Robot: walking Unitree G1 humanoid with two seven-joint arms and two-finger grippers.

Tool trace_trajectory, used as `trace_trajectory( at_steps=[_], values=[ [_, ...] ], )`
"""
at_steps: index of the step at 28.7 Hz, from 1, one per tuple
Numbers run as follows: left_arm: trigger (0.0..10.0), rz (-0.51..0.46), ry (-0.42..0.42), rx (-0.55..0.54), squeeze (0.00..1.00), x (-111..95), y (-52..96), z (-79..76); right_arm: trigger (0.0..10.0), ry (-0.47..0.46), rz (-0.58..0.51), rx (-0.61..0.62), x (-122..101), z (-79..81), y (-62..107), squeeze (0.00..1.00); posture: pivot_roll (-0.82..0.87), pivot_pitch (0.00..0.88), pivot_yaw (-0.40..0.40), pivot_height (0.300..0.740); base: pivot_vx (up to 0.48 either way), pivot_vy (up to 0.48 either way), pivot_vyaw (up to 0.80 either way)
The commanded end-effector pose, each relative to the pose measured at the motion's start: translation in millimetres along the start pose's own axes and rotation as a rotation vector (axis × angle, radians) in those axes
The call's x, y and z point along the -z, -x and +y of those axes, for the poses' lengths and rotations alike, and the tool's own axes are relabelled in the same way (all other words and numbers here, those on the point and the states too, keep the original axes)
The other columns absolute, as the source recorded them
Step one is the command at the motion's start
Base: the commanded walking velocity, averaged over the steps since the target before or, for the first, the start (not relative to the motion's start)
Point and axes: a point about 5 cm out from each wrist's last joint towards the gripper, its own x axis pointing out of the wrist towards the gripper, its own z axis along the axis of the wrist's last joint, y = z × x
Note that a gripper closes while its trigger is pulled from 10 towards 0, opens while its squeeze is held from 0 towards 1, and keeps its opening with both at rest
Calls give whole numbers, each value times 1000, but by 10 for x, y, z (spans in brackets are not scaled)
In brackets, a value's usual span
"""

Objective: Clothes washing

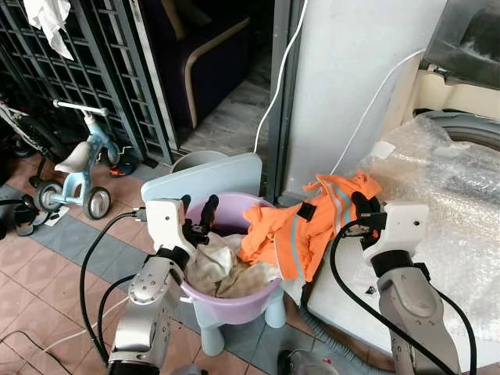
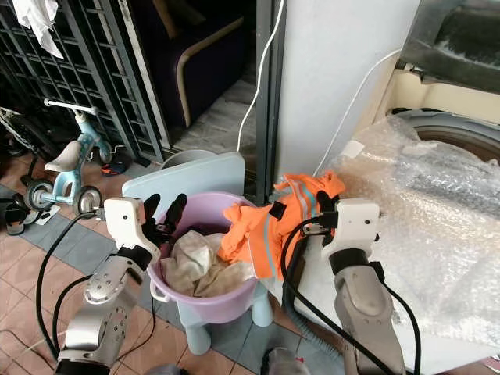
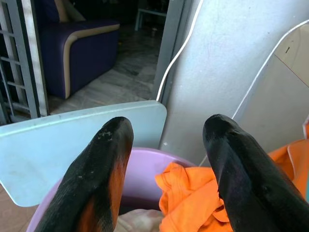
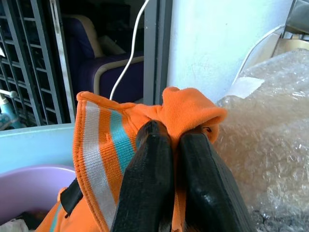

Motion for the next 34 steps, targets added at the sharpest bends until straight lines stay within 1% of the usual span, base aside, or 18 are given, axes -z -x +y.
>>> trace_trajectory(
  at_steps=[1, 2, 4, 6, 11, 13, 18, 21, 29, 34],
  values=[
    [10000, -5, 9, 6, 0, -34, 2, -3, 10000, 4, -19, -11, -50, 8, -31, 0, -28, 39, 33, 740, 0, 0, 0],
    [10000, -4, -10, -19, 0, -52, 5, -2, 10000, 22, -25, -39, -80, 27, -76, 0, -22, 55, 27, 740, 0, 0, 0],
    [10000, -4, -18, -28, 0, -57, 7, 2, 10000, 28, -26, -47, -88, 32, -85, 0, -22, 55, 27, 740, 0, 0, 0],
    [10000, 4, -44, -65, 0, -48, 15, 27, 10000, 33, -26, -52, -89, 37, -94, 0, -19, 61, 26, 740, 0, 0, 0],
    [10000, 12, -71, -92, 0, -71, 32, 23, 10000, 41, -31, -83, -117, 76, -124, 0, -12, 91, 25, 740, 0, 0, 725],
    [10000, 17, -69, -101, 0, -77, 46, 20, 10000, 33, -26, -82, -117, 83, -124, 0, -11, 102, 23, 740, 0, 0, 581],
    [10000, 42, -42, -116, 0, -34, 80, 34, 10000, 18, -12, -81, -85, 91, -88, 0, -15, 98, 20, 740, 0, 0, 0],
    [10000, 45, -41, -116, 0, -29, 87, 41, 10000, 18, -8, -79, -75, 90, -73, 0, -14, 90, 22, 740, 0, 0, 0],
    [10000, 71, -44, -96, 0, -7, 115, 52, 10000, 8, 10, -15, -30, 25, -43, 0, -20, 73, 35, 740, 0, 0, 0],
    [10000, 75, -48, -90, 0, -7, 113, 56, 10000, 3, 13, 14, -28, 3, -59, 0, -18, 70, 36, 740, 0, 0, 0]
  ],
)
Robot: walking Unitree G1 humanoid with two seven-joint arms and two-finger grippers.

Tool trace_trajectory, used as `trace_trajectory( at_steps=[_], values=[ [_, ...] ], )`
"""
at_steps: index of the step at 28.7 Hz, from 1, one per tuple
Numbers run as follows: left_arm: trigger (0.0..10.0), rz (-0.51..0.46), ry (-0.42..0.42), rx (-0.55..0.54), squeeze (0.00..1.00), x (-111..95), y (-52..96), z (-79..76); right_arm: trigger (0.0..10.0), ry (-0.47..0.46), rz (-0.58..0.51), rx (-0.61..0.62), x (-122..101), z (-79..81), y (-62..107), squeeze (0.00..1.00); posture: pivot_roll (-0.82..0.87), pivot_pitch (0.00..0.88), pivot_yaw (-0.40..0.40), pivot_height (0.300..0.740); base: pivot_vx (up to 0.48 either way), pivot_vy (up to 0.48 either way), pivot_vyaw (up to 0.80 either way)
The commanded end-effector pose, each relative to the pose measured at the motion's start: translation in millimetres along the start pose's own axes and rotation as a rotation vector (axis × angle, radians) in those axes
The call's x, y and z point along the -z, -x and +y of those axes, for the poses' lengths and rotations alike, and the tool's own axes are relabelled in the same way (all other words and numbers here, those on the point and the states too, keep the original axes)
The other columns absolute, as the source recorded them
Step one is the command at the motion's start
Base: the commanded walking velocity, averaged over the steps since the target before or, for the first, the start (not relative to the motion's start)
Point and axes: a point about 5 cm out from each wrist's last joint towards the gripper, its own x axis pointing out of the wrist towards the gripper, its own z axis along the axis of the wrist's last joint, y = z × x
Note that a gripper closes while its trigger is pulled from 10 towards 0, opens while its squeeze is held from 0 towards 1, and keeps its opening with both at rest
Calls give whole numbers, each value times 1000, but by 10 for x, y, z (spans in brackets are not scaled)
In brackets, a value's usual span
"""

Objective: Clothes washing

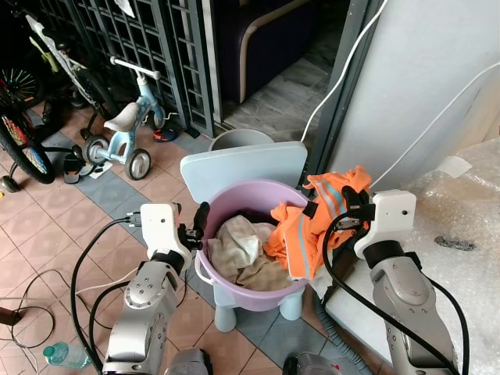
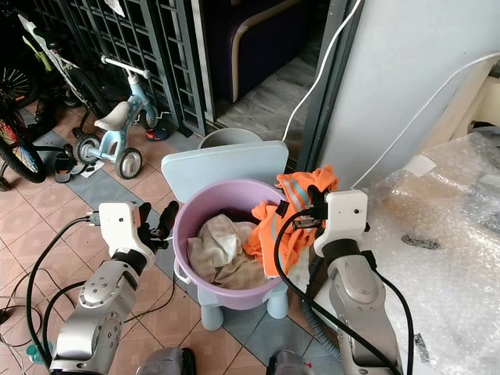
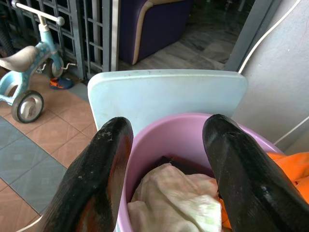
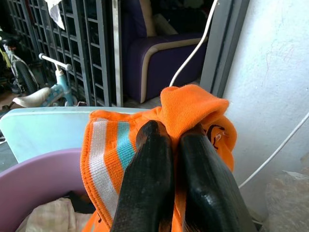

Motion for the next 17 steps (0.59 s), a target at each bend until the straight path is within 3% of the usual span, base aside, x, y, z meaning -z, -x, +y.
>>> trace_trajectory(
  at_steps=[1, 17],
  values=[
    [10000, -4, -11, 4, 0, -22, 19, 2, 10000, -3, -3, 25, -31, -29, -11, 0, -17, 69, 37, 740, 0, 0, 0],
    [10000, -3, -12, 5, 0, -22, 19, 2, 10000, 1, 1, 25, -26, -28, -15, 0, -17, 69, 37, 740, 0, 0, 0]
  ],
)
